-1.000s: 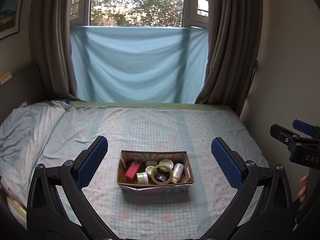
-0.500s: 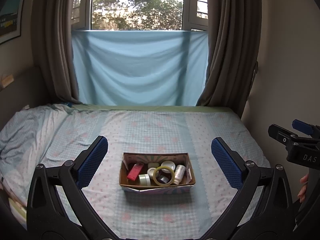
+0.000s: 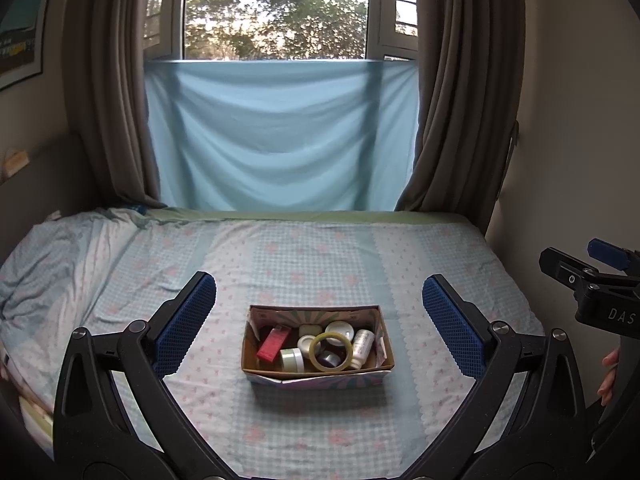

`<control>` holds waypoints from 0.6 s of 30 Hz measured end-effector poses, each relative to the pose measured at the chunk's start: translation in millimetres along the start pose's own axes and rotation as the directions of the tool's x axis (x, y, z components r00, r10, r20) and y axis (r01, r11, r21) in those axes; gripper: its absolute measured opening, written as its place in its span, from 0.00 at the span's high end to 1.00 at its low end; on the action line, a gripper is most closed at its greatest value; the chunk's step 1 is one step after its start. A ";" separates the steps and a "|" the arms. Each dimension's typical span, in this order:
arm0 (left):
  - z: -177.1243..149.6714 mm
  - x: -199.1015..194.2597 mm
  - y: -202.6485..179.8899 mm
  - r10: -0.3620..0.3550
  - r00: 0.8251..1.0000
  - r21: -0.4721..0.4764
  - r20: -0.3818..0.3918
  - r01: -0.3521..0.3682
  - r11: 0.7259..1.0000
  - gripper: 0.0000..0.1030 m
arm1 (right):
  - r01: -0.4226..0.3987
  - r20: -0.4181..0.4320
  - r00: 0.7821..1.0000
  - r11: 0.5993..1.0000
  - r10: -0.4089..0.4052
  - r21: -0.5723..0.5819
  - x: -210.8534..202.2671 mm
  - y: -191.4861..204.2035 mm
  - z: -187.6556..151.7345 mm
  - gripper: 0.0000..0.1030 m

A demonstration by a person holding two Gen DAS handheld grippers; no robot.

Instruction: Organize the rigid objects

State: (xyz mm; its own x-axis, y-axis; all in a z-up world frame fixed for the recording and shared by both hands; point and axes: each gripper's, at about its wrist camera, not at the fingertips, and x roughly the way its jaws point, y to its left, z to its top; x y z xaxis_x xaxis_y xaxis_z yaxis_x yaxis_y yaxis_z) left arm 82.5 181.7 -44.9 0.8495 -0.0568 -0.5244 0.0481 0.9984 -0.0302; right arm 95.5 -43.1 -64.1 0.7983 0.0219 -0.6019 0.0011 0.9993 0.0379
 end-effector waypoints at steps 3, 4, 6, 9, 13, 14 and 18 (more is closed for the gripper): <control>1.0 0.2 0.4 0.000 1.000 -0.002 0.003 0.000 1.000 0.00 | 0.000 0.000 1.000 1.000 0.000 0.003 -0.1 -0.6 0.1 0.00; 1.5 0.1 0.6 0.000 1.000 -0.003 0.005 0.000 1.000 0.00 | 0.001 0.002 1.000 1.000 -0.001 0.003 0.1 -0.6 0.2 0.00; 2.4 0.5 0.8 0.004 1.000 -0.004 0.008 -0.004 1.000 0.00 | 0.004 0.002 1.000 1.000 -0.004 0.004 0.0 -1.4 0.6 0.00; 3.1 0.8 0.2 -0.010 1.000 -0.006 0.016 0.010 1.000 0.00 | 0.009 0.000 1.000 1.000 -0.009 0.008 1.0 -2.2 0.9 0.00; 2.7 1.8 -2.3 0.004 1.000 0.006 0.023 -0.004 1.000 0.00 | 0.017 0.000 1.000 1.000 -0.017 0.011 1.9 -3.7 1.4 0.00; 2.8 2.0 -3.3 0.005 1.000 0.011 0.024 -0.006 1.000 0.00 | 0.018 0.000 1.000 1.000 -0.018 0.012 0.8 -3.0 1.3 0.00; 2.4 0.6 -5.8 -0.015 0.999 0.001 0.039 0.015 1.000 0.00 | 0.018 0.000 1.000 1.000 -0.018 0.012 0.8 -3.2 1.4 0.00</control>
State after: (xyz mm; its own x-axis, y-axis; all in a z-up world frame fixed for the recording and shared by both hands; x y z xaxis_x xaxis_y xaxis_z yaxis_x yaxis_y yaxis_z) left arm 84.0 175.9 -43.1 0.8684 -0.0717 -0.4906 0.0613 0.9974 -0.0371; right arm 97.0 -46.3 -63.6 0.7979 0.0038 -0.6028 0.0229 0.9991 0.0367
